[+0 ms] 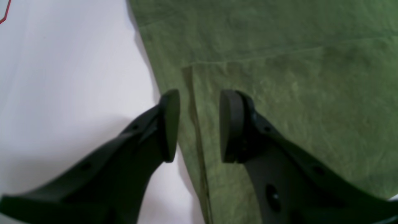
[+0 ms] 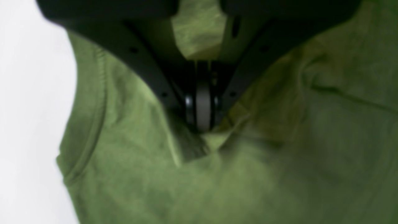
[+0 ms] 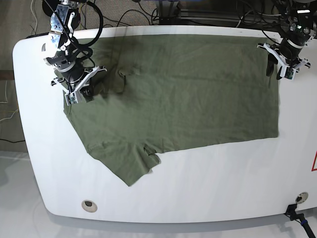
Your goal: Fold the T-shirt properly
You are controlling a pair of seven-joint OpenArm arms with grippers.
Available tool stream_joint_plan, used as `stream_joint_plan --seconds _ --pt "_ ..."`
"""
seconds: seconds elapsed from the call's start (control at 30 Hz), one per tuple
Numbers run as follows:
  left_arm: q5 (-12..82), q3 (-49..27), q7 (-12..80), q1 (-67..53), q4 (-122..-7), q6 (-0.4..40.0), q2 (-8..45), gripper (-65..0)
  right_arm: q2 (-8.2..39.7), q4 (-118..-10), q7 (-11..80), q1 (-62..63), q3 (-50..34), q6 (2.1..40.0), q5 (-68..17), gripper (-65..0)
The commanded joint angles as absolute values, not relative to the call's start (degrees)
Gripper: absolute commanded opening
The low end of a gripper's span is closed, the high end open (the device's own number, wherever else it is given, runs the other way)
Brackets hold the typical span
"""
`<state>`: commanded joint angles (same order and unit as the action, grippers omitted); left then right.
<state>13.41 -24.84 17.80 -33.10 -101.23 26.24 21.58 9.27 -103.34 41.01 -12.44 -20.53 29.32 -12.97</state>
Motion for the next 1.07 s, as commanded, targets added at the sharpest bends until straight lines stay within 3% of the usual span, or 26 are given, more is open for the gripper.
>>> stream_joint_plan --seconds 0.23,0.4,0.63,1.07 --pt "13.41 -24.84 17.80 -33.10 -101.49 26.24 21.58 -44.7 11.74 -97.45 41.01 -5.14 -20.53 29.41 -13.23 -65.0" --pt "13.49 -24.84 17.80 -33.10 -101.58 26.24 21.58 -44.7 12.18 -101.23 41.45 -5.41 -20.53 29.41 -13.23 -65.0" --pt "13.67 -24.84 17.63 -33.10 -102.46 26.24 21.49 -44.7 12.09 -112.84 44.18 -12.44 -20.70 29.41 -13.41 -65.0" --pt "13.67 -24.75 17.45 -31.25 -103.25 26.24 19.03 -44.7 10.07 -113.71 41.89 -24.57 -20.70 29.41 -13.49 -65.0"
